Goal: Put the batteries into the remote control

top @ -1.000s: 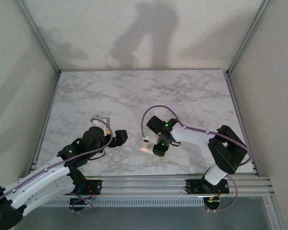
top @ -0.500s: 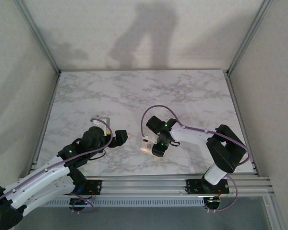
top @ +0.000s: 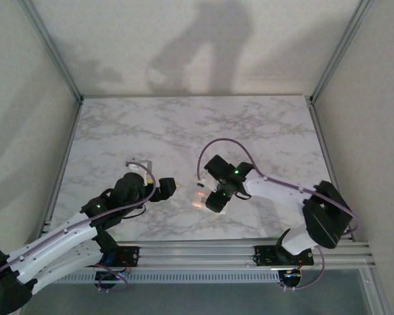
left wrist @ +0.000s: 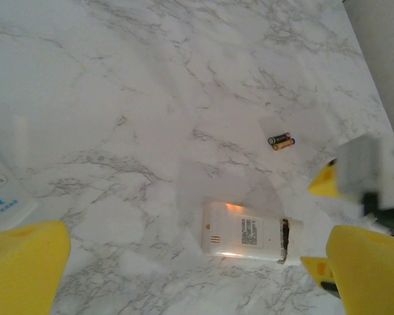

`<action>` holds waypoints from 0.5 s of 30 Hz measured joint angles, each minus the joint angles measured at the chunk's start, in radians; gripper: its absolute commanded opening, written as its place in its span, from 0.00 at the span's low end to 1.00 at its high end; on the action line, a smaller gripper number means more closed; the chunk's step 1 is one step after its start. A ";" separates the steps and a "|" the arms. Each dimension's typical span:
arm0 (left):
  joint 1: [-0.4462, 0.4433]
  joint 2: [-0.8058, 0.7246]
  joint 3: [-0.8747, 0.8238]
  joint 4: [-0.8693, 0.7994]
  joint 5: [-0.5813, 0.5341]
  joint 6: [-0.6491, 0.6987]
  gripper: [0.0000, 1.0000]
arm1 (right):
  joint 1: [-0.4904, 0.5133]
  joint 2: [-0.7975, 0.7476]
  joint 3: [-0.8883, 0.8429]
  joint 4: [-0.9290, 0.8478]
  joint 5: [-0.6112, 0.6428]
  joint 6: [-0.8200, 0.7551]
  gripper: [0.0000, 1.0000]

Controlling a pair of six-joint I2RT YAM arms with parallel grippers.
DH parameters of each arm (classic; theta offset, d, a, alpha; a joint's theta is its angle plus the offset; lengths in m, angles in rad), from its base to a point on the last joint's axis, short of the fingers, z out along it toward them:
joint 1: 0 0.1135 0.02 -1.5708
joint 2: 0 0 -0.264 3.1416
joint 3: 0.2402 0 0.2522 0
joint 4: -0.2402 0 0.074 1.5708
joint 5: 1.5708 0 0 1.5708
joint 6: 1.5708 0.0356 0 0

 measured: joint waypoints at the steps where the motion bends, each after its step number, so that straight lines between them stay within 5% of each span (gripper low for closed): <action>1: 0.003 0.019 0.000 0.008 0.011 -0.006 0.93 | -0.008 -0.032 -0.002 0.009 0.005 0.068 0.75; 9: 0.034 0.310 0.024 0.099 0.168 -0.028 0.80 | -0.105 -0.377 -0.323 0.157 -0.024 0.771 0.62; 15: 0.034 0.532 0.098 0.151 0.299 -0.001 0.77 | -0.122 -0.387 -0.485 0.250 -0.127 1.018 0.59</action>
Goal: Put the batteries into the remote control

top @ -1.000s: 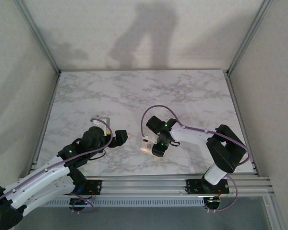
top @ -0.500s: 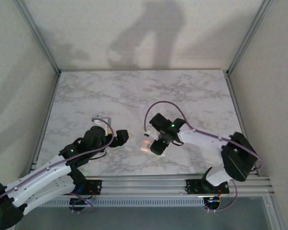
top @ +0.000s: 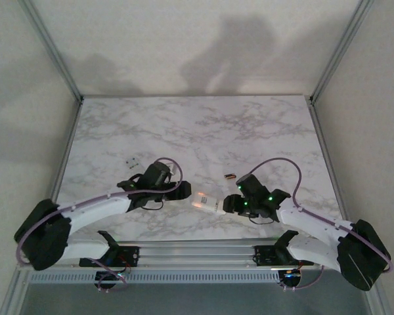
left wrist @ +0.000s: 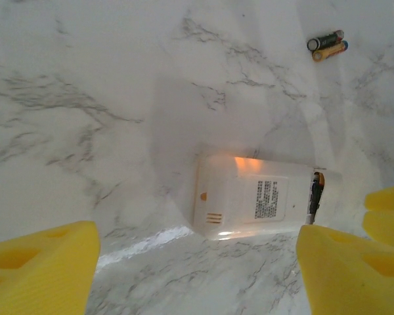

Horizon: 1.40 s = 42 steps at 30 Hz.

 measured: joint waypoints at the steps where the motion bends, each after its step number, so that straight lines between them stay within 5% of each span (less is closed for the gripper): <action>1: 0.000 0.018 0.008 0.005 0.010 0.005 0.76 | 0.000 0.002 -0.004 0.023 -0.012 0.021 0.56; 10: -0.016 0.163 0.077 0.017 0.078 0.055 0.65 | 0.000 0.102 -0.005 0.149 -0.040 0.091 0.44; 31: -0.094 0.304 0.127 0.011 0.071 0.104 0.55 | 0.000 0.231 0.090 0.078 0.014 0.093 0.39; 42: -0.100 0.309 0.127 0.013 0.052 0.109 0.53 | 0.000 0.238 0.136 0.070 0.018 0.066 0.61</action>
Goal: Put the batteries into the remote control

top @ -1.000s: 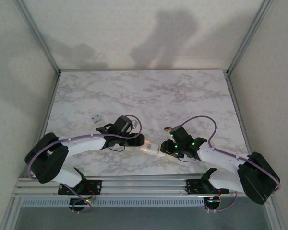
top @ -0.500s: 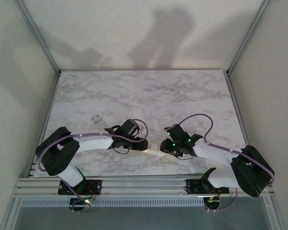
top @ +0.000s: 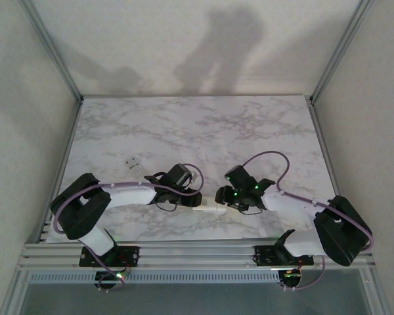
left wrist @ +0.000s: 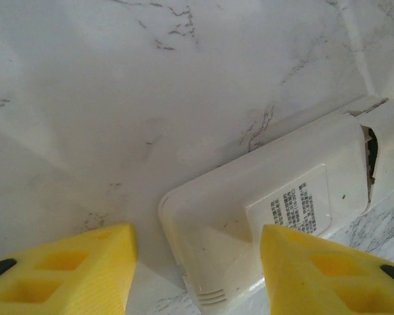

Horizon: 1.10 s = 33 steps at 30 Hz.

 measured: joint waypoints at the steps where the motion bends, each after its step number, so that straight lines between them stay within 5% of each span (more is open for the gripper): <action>1: -0.001 0.000 0.000 0.000 -0.001 0.000 0.53 | 0.000 -0.006 0.004 0.000 0.001 -0.003 0.61; 17: -0.006 -0.001 0.000 0.000 -0.013 0.000 0.53 | 0.028 0.065 0.100 -0.063 0.031 -0.187 0.62; 33: -0.012 -0.007 -0.006 0.005 -0.024 -0.001 0.53 | 0.066 0.151 0.137 -0.107 0.116 -0.203 0.41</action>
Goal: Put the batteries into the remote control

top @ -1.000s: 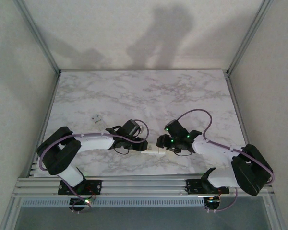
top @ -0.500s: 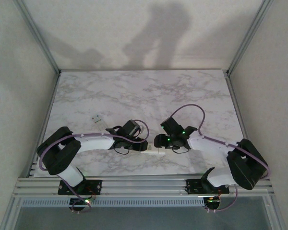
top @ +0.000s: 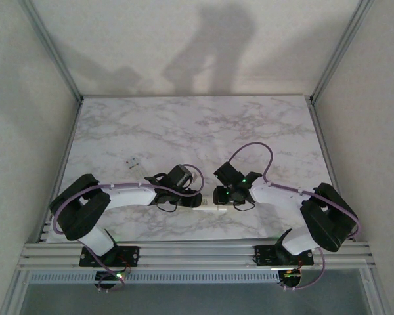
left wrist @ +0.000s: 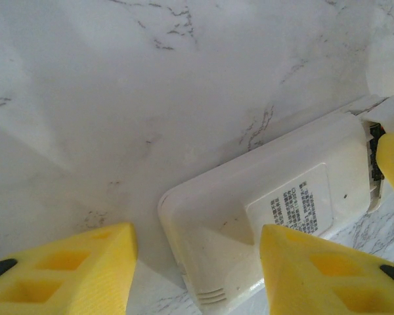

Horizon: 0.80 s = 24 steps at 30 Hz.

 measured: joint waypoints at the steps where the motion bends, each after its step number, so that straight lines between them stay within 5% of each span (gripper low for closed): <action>1: 0.000 0.000 0.000 0.000 0.000 0.000 0.53 | 0.001 0.000 0.000 0.000 0.000 0.001 0.41; 24: -0.001 -0.003 -0.002 0.001 -0.004 0.000 0.53 | -0.004 0.094 0.130 -0.122 0.018 0.049 0.40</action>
